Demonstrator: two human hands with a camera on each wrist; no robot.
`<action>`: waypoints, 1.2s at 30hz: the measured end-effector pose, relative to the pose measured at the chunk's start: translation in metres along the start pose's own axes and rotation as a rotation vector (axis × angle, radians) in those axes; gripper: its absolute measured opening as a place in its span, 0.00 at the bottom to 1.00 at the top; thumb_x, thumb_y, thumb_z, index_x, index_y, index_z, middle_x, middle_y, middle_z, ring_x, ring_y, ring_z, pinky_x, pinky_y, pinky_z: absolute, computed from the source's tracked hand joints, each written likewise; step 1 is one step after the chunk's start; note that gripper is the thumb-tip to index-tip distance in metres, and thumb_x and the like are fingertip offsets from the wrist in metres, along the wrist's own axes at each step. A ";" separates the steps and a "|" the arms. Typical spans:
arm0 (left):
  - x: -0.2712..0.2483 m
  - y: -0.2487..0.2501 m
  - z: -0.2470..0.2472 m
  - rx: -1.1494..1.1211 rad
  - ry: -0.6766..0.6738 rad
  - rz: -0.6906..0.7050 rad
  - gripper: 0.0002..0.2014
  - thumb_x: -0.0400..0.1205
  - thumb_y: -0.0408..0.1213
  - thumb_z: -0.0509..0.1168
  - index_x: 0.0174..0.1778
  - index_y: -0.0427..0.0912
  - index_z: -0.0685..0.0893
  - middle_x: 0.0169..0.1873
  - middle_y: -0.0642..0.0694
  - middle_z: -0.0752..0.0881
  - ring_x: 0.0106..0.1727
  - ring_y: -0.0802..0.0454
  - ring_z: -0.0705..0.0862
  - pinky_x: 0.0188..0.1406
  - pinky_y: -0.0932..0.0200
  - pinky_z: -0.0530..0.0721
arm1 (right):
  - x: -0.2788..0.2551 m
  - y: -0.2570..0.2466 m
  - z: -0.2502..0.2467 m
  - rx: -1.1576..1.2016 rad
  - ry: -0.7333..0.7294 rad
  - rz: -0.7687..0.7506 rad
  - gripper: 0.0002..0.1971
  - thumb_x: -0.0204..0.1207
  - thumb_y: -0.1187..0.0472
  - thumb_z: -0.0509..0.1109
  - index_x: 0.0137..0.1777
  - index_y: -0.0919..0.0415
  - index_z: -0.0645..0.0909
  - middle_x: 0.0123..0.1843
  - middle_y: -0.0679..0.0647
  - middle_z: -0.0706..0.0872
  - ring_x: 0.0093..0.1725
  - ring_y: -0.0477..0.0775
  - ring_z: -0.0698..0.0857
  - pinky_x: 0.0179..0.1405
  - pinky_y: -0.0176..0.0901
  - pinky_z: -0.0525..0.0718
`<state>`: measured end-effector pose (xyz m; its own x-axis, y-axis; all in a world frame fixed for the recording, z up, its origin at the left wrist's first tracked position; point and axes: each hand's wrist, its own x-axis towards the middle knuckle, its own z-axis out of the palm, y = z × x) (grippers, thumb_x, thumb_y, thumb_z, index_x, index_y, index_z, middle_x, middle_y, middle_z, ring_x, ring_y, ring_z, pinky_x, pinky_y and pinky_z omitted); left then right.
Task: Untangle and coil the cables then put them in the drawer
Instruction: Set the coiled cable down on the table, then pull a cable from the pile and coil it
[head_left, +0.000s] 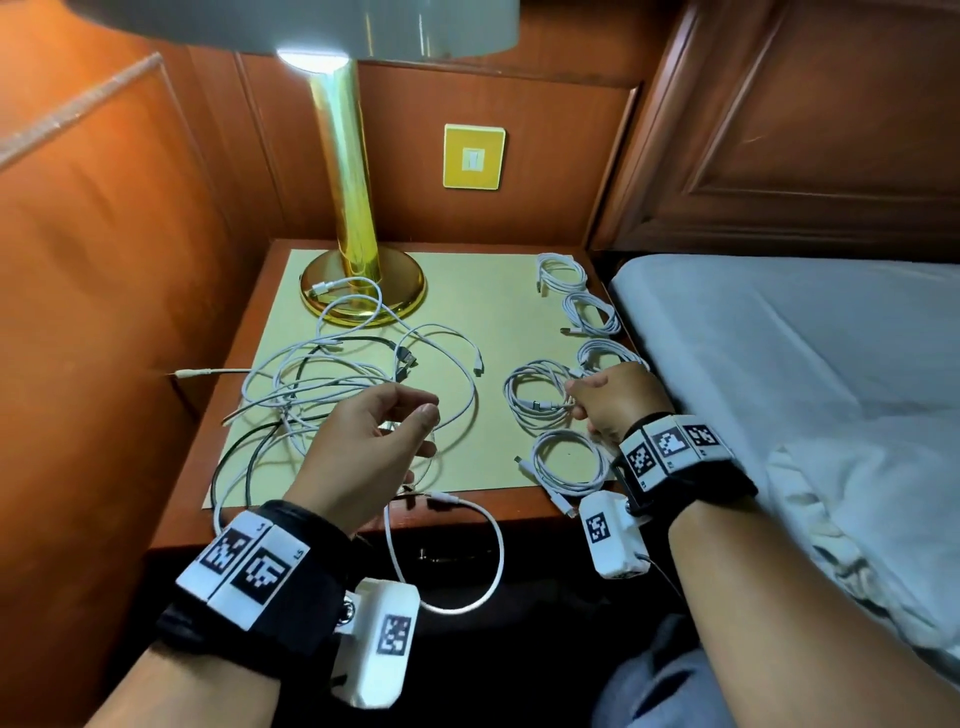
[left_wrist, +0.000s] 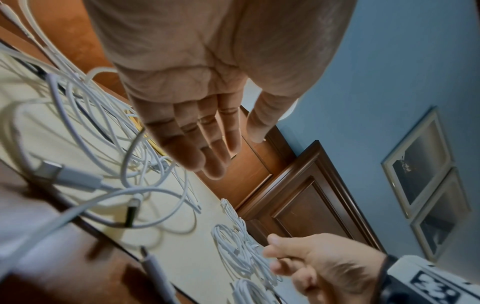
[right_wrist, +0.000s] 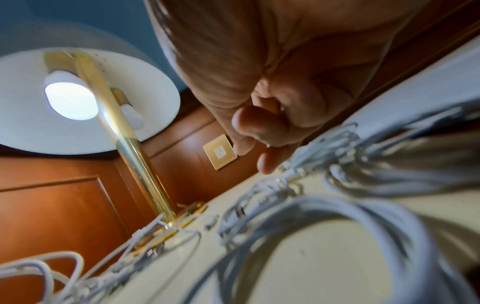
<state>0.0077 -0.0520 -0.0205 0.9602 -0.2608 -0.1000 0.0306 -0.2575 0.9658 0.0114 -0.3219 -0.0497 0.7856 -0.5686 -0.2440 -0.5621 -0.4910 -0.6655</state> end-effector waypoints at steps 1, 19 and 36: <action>-0.001 -0.001 -0.003 0.009 0.012 0.005 0.04 0.85 0.37 0.68 0.52 0.46 0.88 0.47 0.45 0.91 0.42 0.52 0.92 0.34 0.50 0.88 | -0.006 -0.003 -0.003 -0.004 0.023 -0.027 0.17 0.80 0.50 0.71 0.40 0.63 0.90 0.34 0.59 0.92 0.25 0.53 0.81 0.30 0.41 0.78; -0.037 -0.030 -0.051 0.658 -0.136 0.000 0.02 0.80 0.45 0.74 0.42 0.54 0.90 0.38 0.56 0.89 0.40 0.62 0.85 0.41 0.64 0.84 | -0.125 -0.052 0.070 -0.666 -0.339 -0.404 0.10 0.79 0.57 0.69 0.58 0.58 0.79 0.54 0.56 0.83 0.52 0.60 0.84 0.48 0.49 0.82; -0.035 -0.026 -0.039 0.545 0.047 -0.088 0.05 0.77 0.41 0.70 0.39 0.44 0.83 0.34 0.45 0.88 0.36 0.48 0.88 0.36 0.55 0.86 | -0.116 -0.060 0.059 -0.484 -0.472 -0.327 0.13 0.81 0.58 0.66 0.63 0.58 0.78 0.59 0.54 0.85 0.56 0.55 0.84 0.53 0.43 0.79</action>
<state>-0.0160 -0.0002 -0.0331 0.9722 -0.1781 -0.1521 -0.0247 -0.7238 0.6896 -0.0311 -0.1876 -0.0227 0.8983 -0.0536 -0.4360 -0.2461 -0.8836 -0.3984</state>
